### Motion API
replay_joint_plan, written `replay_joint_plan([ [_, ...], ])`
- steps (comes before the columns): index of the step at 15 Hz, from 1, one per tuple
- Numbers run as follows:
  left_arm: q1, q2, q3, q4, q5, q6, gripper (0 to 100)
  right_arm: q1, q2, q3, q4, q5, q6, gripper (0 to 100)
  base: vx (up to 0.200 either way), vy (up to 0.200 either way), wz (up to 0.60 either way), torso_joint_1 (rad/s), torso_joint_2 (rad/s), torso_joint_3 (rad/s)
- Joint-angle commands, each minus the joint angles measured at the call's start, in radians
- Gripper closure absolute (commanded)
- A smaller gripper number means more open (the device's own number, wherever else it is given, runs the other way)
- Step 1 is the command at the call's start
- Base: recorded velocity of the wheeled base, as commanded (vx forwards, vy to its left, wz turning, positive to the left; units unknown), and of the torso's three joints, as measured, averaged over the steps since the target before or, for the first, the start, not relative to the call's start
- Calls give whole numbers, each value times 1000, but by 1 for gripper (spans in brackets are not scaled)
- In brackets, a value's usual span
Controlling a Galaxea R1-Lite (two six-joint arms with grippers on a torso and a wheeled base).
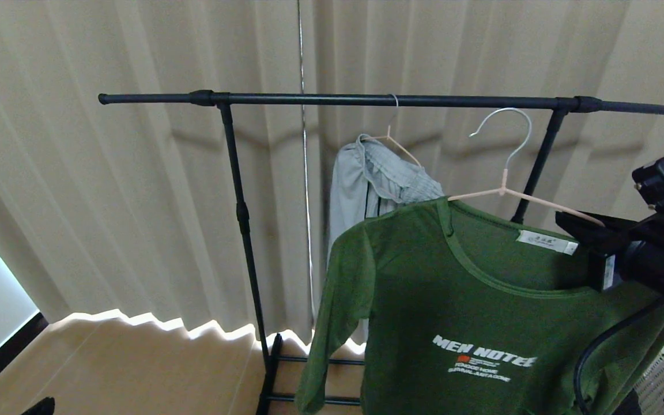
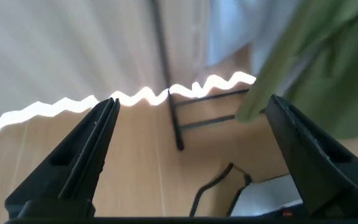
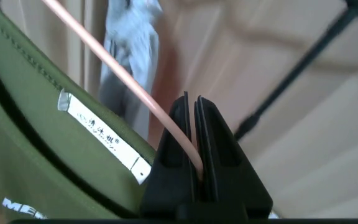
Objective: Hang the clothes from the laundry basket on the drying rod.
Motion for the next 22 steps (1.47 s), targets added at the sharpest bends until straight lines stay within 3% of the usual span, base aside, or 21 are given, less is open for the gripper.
replay_joint_plan([
  [1, 116, -162, 95, 2, 1, -3, 0, -11, -55, 62, 0, -1, 0, 100, 0, 0, 0, 0, 0, 0],
  [2, 147, -235, 140, 1, -4, -3, 0, -45, -78, 99, -1, 0, 0, 100, 0, 0, 0, 0, 0, 0],
  [7, 112, -491, 301, -1, -16, 28, 0, -68, -153, 242, -14, -56, 5, 100, 0, 0, 0, 0, 0, 0],
  [8, 115, -553, 321, -7, -94, 26, 0, -68, -175, 276, -14, -76, 25, 100, 0, 0, 0, 0, 0, 0],
  [10, 118, -564, 338, -39, -190, 14, 0, -68, -234, 342, -14, -86, 39, 100, 0, 0, 0, 0, 0, 0],
  [11, 116, -564, 349, -55, -194, 11, 0, -68, -261, 371, -15, -86, 39, 100, 0, 0, 0, 0, 0, 0],
  [22, 118, -564, 350, -56, -148, -22, 0, -160, -297, 354, -17, -84, 40, 100, 0, 0, 0, 0, 0, 0],
])
